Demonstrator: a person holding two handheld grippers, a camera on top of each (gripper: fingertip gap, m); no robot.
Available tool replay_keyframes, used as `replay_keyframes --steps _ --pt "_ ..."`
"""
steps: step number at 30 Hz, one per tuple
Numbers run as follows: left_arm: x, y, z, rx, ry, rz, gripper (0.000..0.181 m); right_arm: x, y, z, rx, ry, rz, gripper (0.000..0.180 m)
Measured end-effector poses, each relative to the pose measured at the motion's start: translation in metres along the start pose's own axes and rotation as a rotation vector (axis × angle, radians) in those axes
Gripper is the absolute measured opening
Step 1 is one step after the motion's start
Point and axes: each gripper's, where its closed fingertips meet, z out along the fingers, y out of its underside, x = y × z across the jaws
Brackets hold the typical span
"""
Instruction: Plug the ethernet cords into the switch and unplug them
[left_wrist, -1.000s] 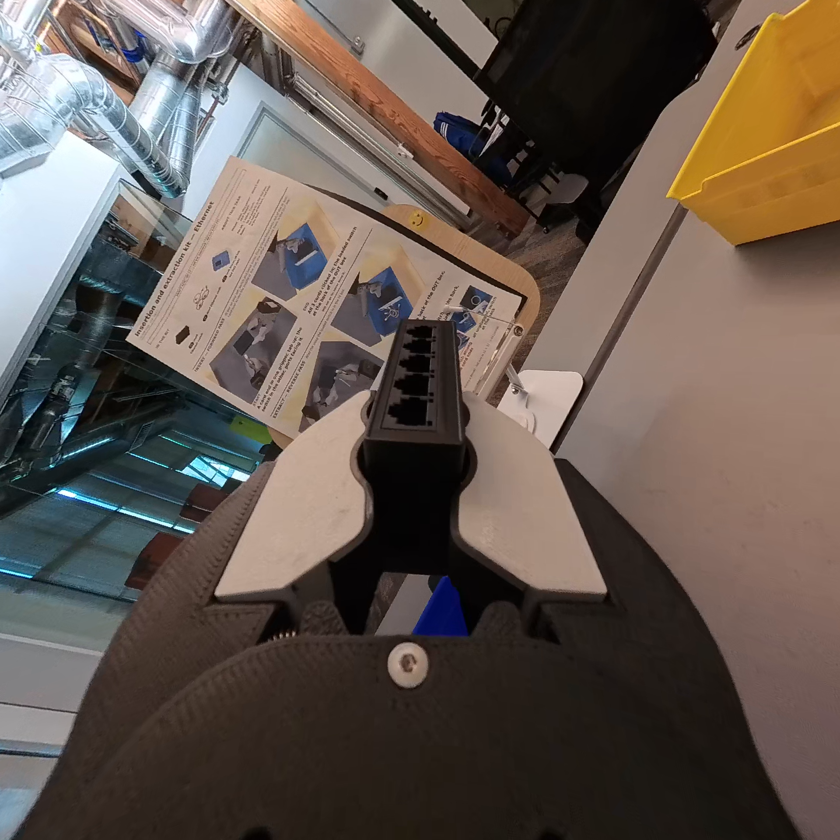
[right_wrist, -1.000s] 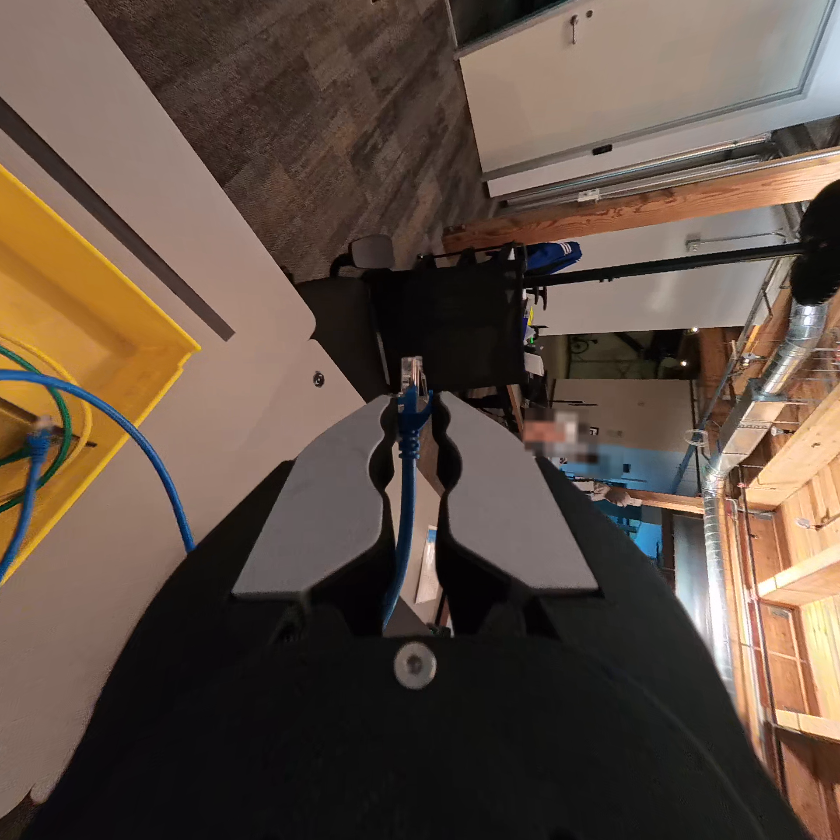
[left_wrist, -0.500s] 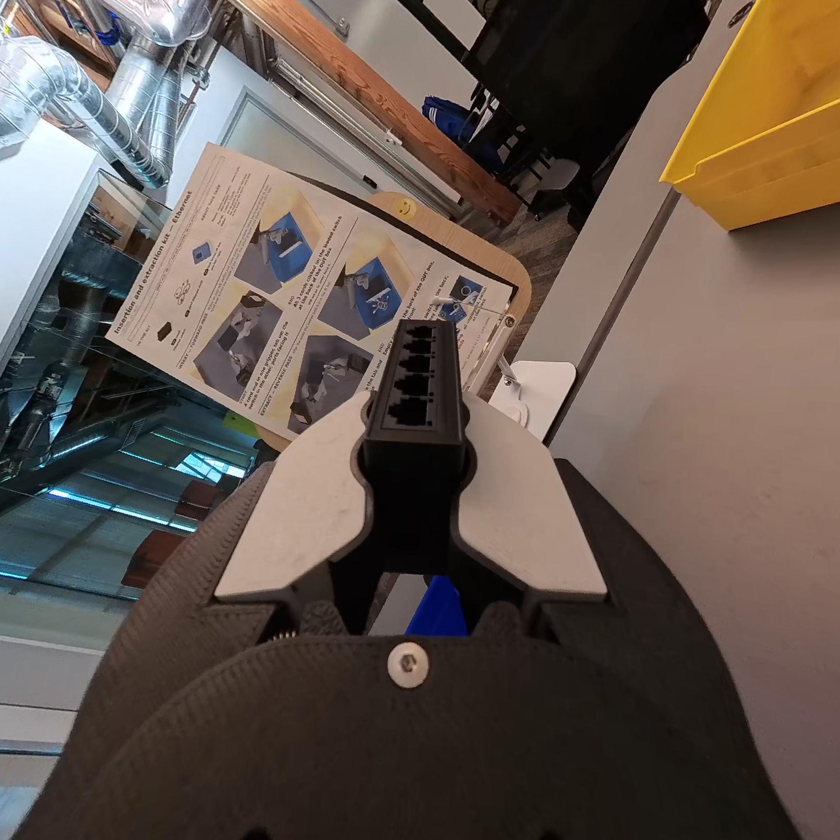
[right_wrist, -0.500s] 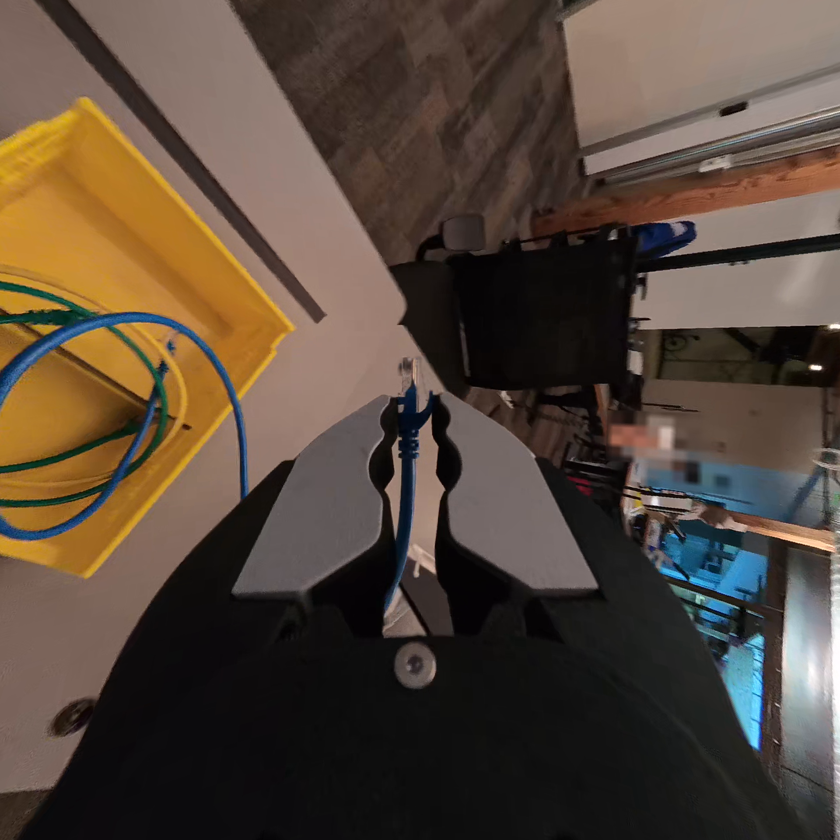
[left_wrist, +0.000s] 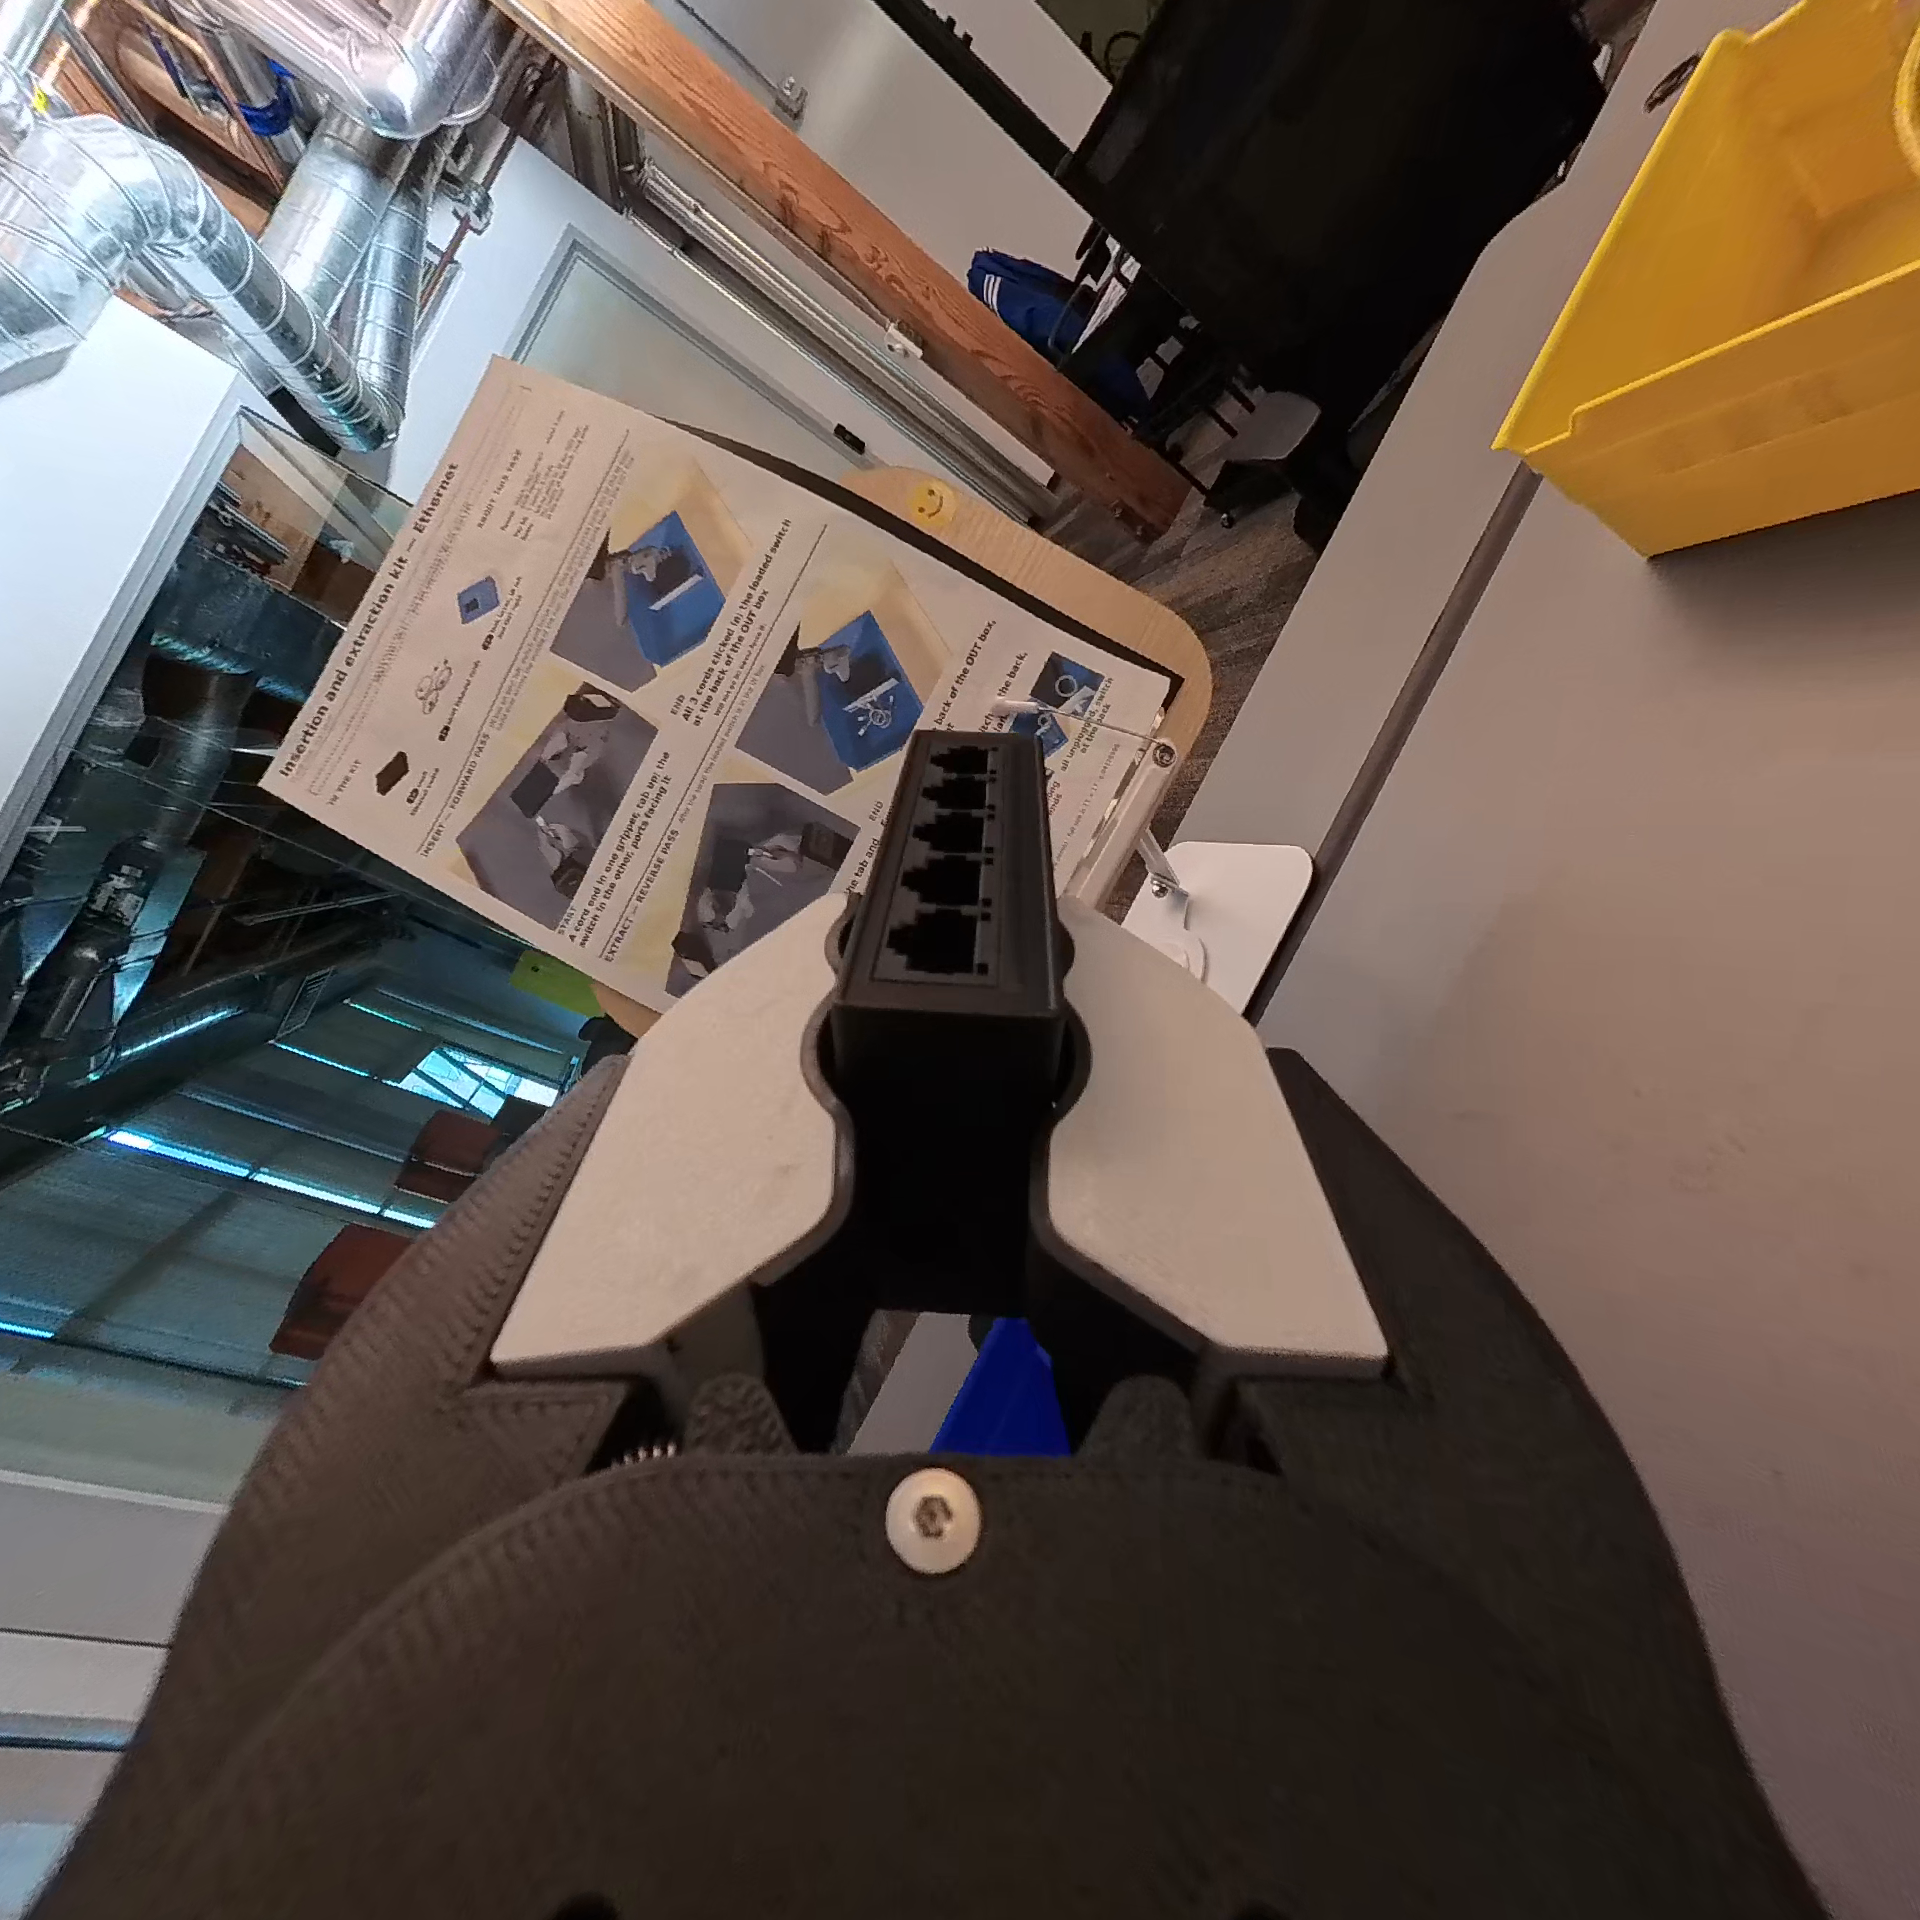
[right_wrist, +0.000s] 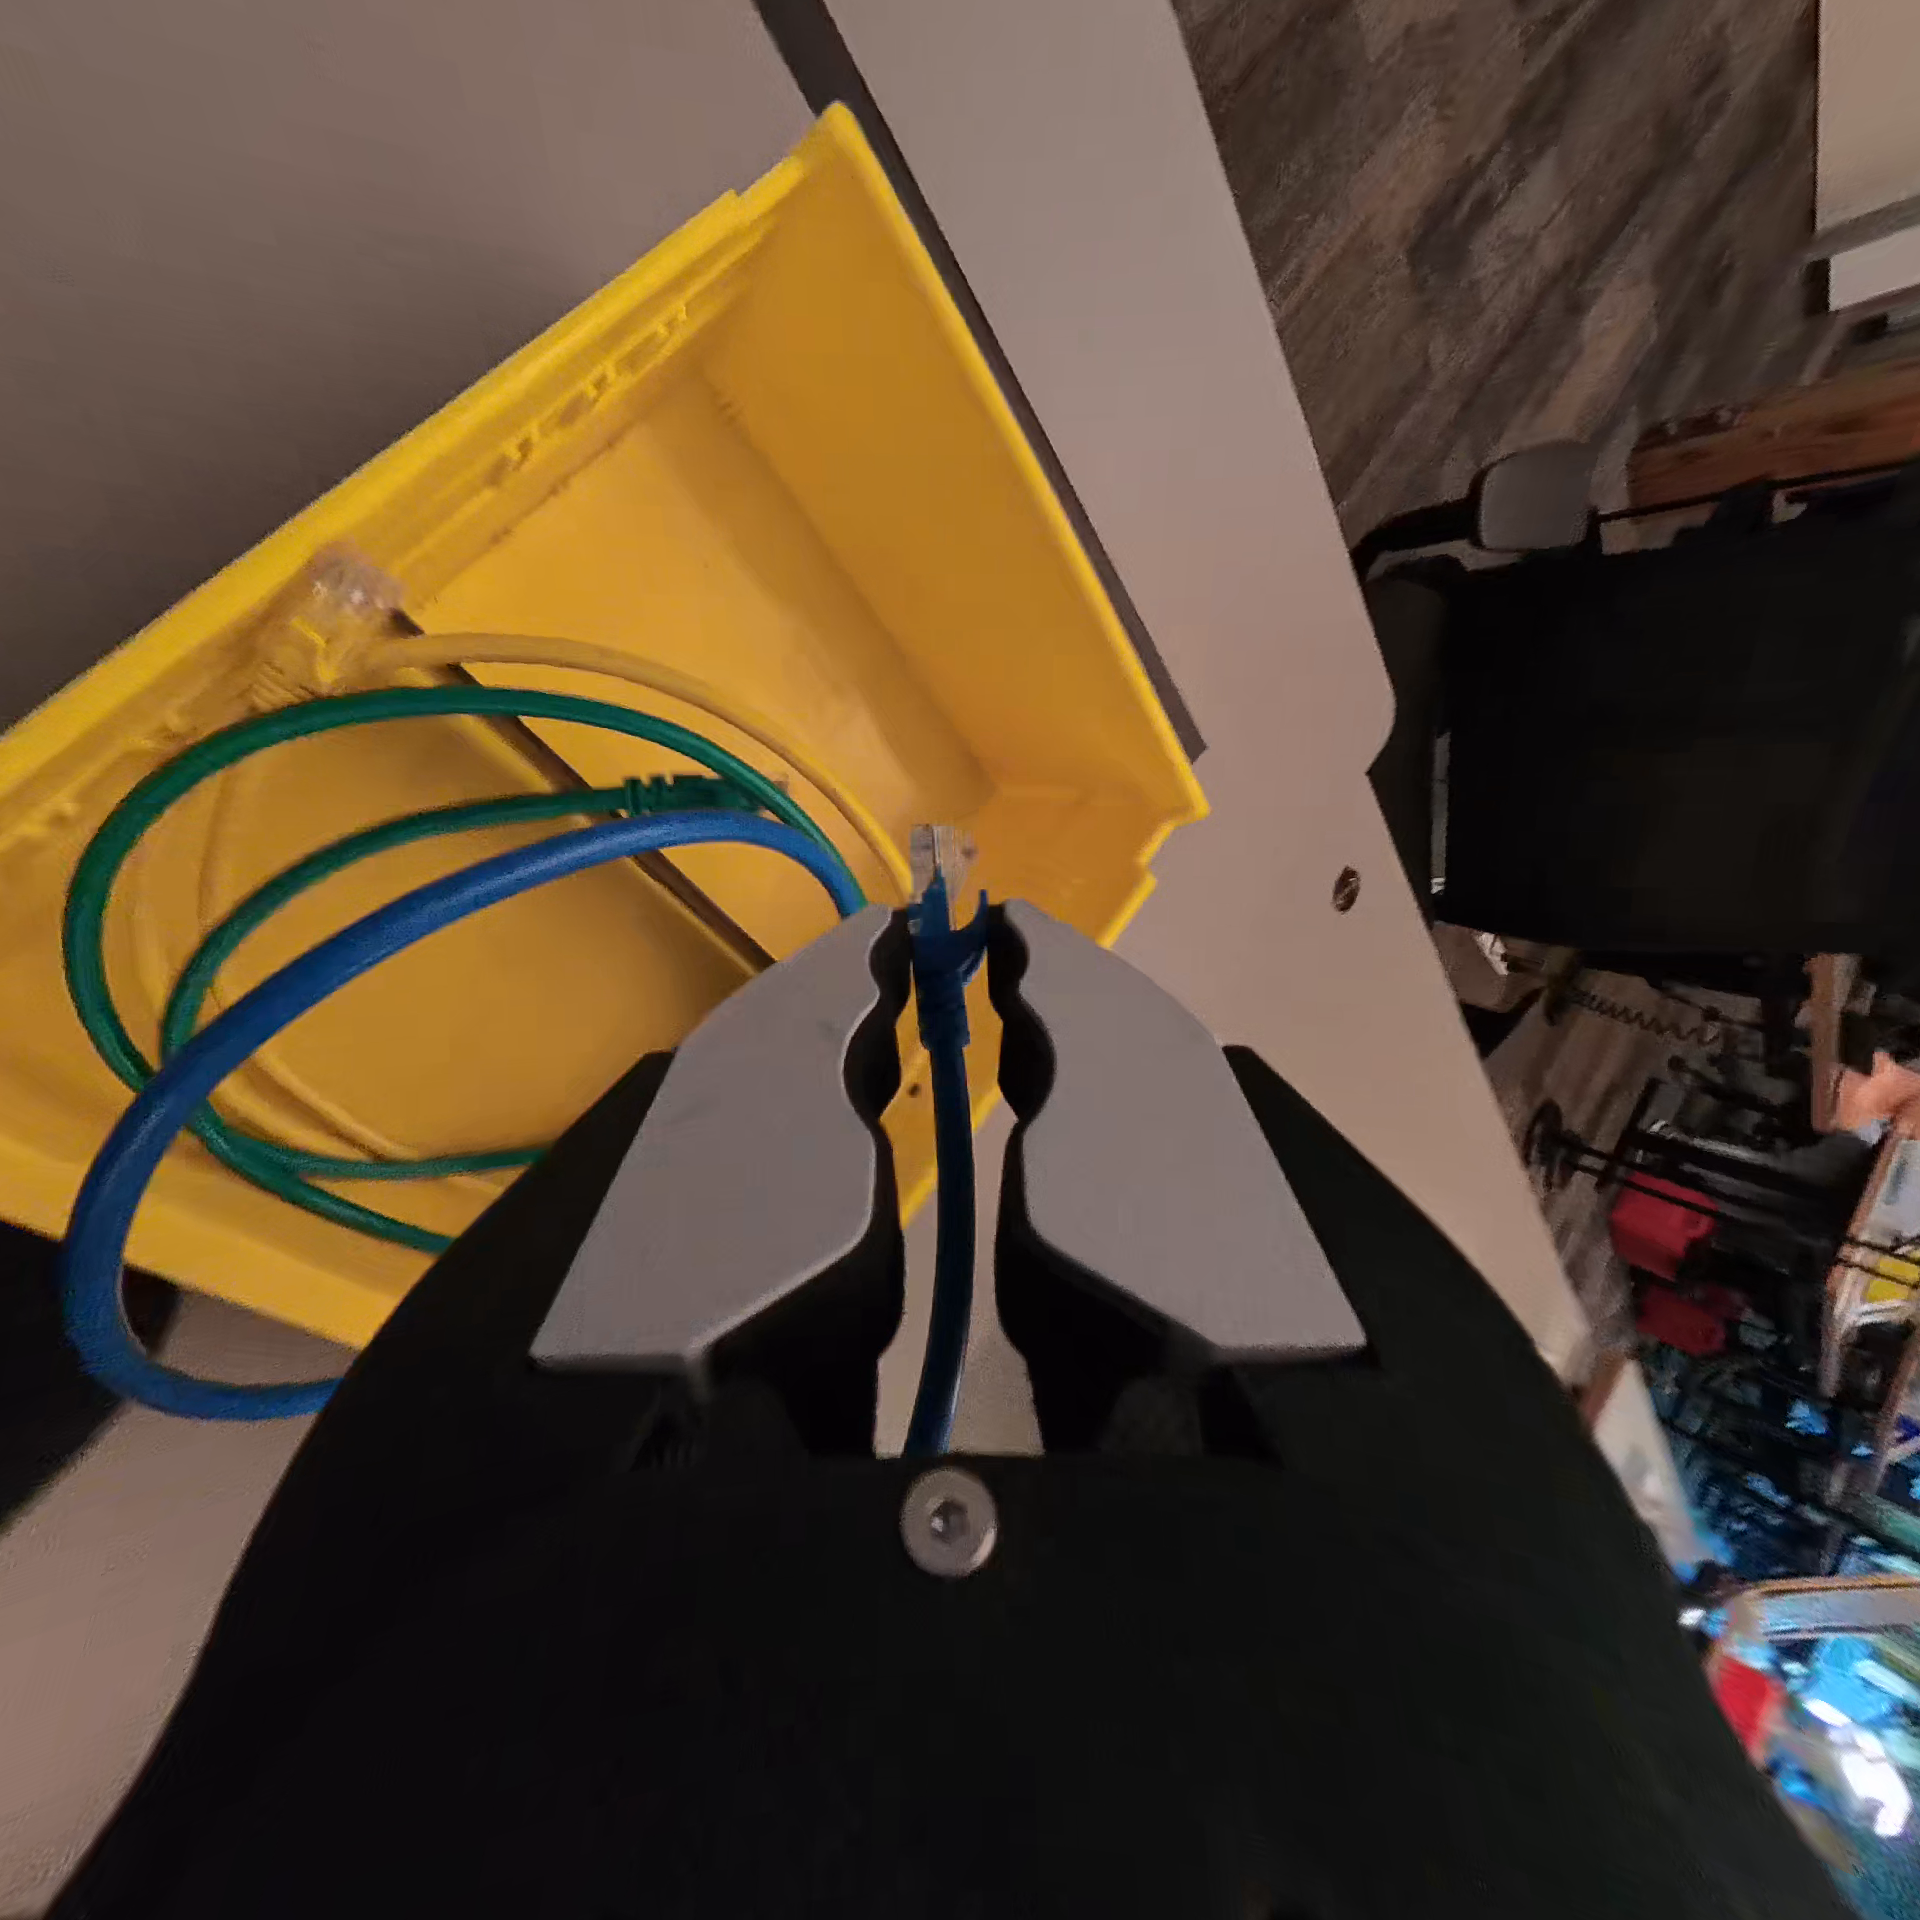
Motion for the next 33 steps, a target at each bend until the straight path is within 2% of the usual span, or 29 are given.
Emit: replay_keyframes --steps 4,6,9,13,17,21,24,26,30,33 --pt "-0.001 0.000 -0.001 0.001 -0.002 -0.003 0.030 -0.026 -0.006 0.015 0.074 0.040 0.171 0.019" --pt "-0.001 -0.001 -0.002 0.003 -0.001 -0.003 0.030 -0.044 -0.014 0.020 0.147 -0.005 0.278 0.019" --pt "0.000 -0.002 -0.002 0.005 0.002 0.000 0.030 -0.062 -0.021 0.024 0.218 -0.091 0.424 0.030" --pt "0.001 -0.004 -0.004 0.010 0.005 0.001 0.030 -0.066 -0.035 0.002 0.349 -0.210 0.520 0.040" --pt "0.000 -0.004 -0.005 0.011 0.005 -0.003 0.030 -0.060 -0.035 -0.046 0.474 -0.221 0.462 0.046" --pt "-0.002 -0.003 -0.006 0.011 0.003 -0.007 0.030 -0.125 0.006 -0.068 0.412 -0.407 0.165 0.045" --pt "-0.002 -0.004 -0.006 0.016 0.005 -0.010 0.030 -0.169 0.053 -0.047 0.274 -0.428 0.039 0.044" --pt "0.000 -0.004 -0.005 0.012 0.007 -0.004 0.030 -0.188 0.073 -0.031 0.207 -0.432 0.025 0.043" --pt "0.005 -0.005 -0.003 0.003 0.015 0.012 0.030 -0.203 0.065 -0.016 0.227 -0.521 0.184 0.036" --pt "0.008 -0.006 -0.002 -0.001 0.020 0.022 0.030 -0.199 0.057 -0.011 0.211 -0.558 0.238 0.008"
